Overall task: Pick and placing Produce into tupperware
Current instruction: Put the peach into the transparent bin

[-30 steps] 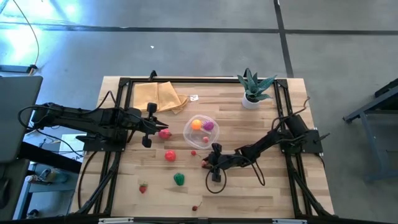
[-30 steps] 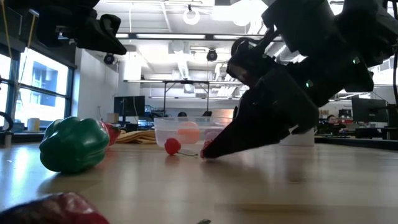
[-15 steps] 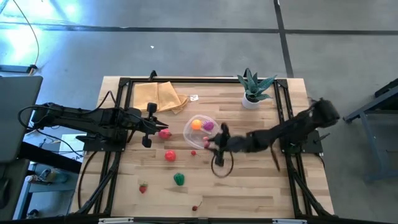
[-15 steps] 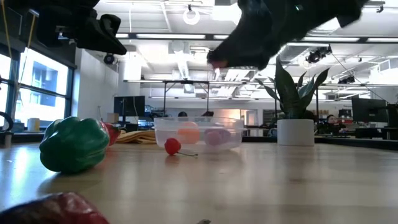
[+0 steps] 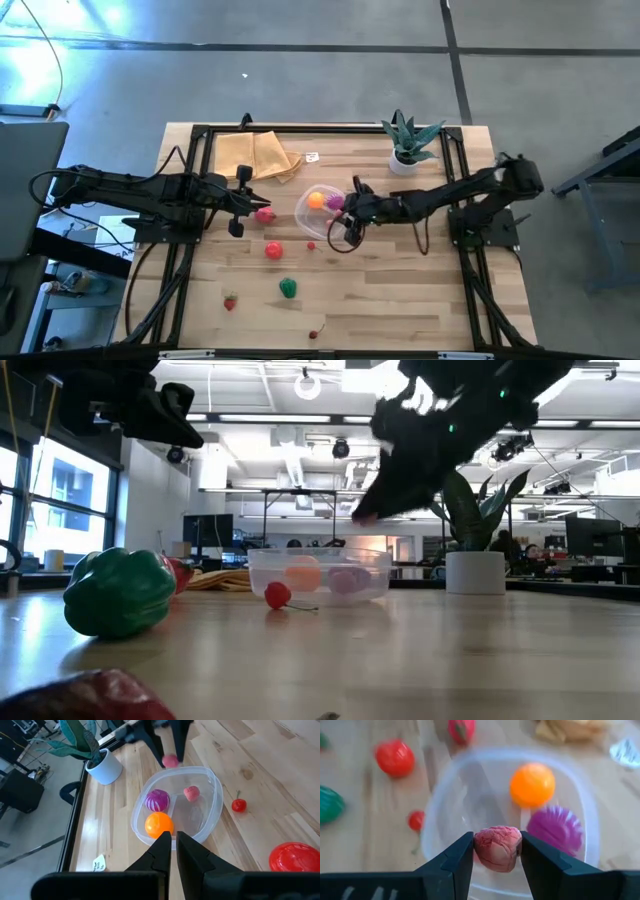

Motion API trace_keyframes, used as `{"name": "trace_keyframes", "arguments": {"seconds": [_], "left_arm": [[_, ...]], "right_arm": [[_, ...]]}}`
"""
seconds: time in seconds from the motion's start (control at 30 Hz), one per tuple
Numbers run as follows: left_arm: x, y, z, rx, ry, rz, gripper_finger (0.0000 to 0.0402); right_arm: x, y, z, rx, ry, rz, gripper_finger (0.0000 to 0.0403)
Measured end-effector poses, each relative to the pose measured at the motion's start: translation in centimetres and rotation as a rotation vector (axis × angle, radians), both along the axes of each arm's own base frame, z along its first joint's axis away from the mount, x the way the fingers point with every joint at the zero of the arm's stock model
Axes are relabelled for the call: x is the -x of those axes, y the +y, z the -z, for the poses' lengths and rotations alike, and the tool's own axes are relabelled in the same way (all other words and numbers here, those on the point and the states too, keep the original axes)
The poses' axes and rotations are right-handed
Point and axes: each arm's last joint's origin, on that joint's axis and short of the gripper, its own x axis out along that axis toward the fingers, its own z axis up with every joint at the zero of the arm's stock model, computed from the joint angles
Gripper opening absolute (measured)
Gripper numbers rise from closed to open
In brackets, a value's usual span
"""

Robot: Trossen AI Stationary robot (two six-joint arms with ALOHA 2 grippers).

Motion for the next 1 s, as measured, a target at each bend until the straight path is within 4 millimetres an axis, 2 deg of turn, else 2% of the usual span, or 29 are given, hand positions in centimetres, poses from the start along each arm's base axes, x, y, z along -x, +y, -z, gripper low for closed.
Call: {"name": "trace_keyframes", "arguments": {"seconds": [0.1,0.43,1.0], "left_arm": [[0.0,0.0,0.0,0.0,0.0,0.0,0.0019],[0.0,0.0,0.0,0.0,0.0,0.0,0.0019],[0.0,0.0,0.0,0.0,0.0,0.0,0.0019]], "right_arm": [[-0.5,-0.2,1.2,-0.007,0.019,-0.007,0.0144],[-1.3,-1.3,3.3,-0.025,0.055,0.007,0.0144],[-1.2,-2.1,3.8,0.003,0.092,0.02,0.0144]]}}
